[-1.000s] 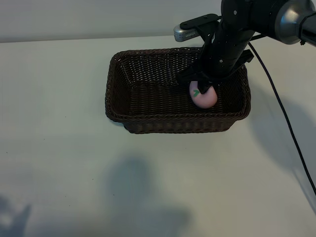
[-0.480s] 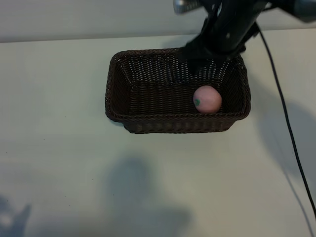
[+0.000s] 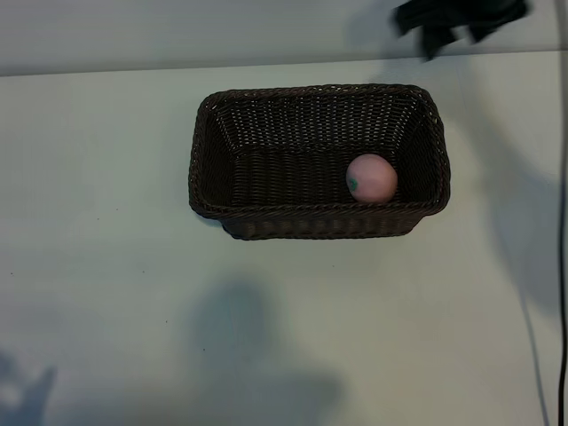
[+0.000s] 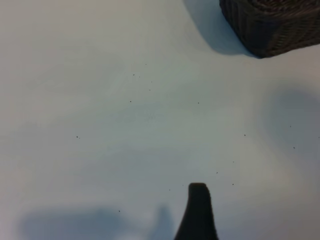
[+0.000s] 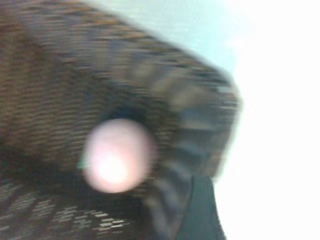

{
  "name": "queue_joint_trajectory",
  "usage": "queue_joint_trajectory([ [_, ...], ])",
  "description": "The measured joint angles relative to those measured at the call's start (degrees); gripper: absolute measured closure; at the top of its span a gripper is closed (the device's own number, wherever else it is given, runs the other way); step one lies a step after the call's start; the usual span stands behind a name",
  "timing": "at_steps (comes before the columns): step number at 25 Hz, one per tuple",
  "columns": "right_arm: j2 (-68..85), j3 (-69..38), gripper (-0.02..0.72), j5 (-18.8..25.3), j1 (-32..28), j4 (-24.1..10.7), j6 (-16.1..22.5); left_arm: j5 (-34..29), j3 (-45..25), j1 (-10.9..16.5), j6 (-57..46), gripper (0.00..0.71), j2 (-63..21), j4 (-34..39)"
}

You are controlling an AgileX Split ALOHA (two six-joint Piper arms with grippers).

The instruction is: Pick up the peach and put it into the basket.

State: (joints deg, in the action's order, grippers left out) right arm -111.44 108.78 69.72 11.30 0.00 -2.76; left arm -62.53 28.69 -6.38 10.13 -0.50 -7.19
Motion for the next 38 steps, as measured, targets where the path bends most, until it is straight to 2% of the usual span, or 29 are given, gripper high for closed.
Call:
queue_joint_trajectory([
  [8,0.0,0.0,0.151,0.0,-18.3,-1.0,-0.2,0.0,0.0,0.0,0.0,0.117,0.0,0.0],
  [15,0.0,0.0,0.151,0.0,-29.0,-1.0,-0.6,0.0,0.0,0.0,0.0,0.117,0.0,0.0],
  [17,0.3,0.0,0.151,0.1,-30.3,0.0,-0.6,0.0,0.0,0.0,0.0,0.117,0.0,0.0],
  [23,5.1,-2.3,0.151,0.1,-30.7,0.0,-0.8,0.0,0.0,0.0,0.0,0.117,0.0,0.0],
  [31,17.3,-10.4,0.151,0.4,-30.7,1.6,-1.0,0.0,0.0,0.0,0.2,0.117,0.0,0.0],
  [38,29.9,-14.5,0.151,0.4,-30.7,1.6,-1.0,0.0,0.0,0.0,0.2,0.117,0.0,0.0],
])
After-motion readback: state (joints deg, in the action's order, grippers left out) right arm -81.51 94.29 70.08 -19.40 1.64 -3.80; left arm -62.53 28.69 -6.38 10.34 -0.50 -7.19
